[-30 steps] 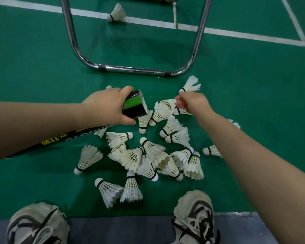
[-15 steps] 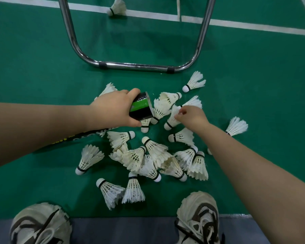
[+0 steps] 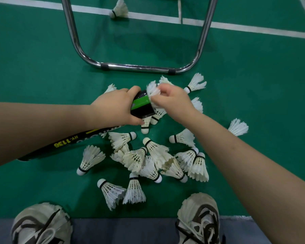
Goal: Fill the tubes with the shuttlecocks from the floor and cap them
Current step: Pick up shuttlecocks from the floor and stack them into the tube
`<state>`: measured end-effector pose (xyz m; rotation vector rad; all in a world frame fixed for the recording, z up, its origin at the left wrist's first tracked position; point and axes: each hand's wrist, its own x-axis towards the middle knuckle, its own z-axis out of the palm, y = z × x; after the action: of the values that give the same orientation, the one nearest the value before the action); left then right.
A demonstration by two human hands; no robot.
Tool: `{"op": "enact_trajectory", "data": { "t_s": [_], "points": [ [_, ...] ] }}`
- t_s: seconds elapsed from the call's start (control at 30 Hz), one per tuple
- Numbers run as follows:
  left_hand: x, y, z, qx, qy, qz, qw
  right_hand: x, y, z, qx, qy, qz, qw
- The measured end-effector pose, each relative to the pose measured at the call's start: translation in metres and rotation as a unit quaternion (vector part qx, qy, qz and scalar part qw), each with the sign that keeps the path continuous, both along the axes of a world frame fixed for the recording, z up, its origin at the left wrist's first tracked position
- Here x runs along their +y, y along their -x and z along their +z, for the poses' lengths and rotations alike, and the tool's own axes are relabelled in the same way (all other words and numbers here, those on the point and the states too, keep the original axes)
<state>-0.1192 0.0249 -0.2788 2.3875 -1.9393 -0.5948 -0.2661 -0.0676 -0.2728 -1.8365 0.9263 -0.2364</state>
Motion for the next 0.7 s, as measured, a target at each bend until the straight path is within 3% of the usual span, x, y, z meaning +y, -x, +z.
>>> {"op": "enact_trajectory", "data": {
  "t_s": [0.43, 0.7],
  "points": [
    [0.009, -0.003, 0.015, 0.003, 0.066, 0.000, 0.998, 0.011, -0.020, 0.009, 0.090, -0.150, 0.174, 0.969],
    [0.017, -0.012, 0.026, 0.035, 0.104, 0.022, 0.994, 0.007, -0.043, 0.026, 0.114, -0.109, 0.250, 0.955]
  ]
}}
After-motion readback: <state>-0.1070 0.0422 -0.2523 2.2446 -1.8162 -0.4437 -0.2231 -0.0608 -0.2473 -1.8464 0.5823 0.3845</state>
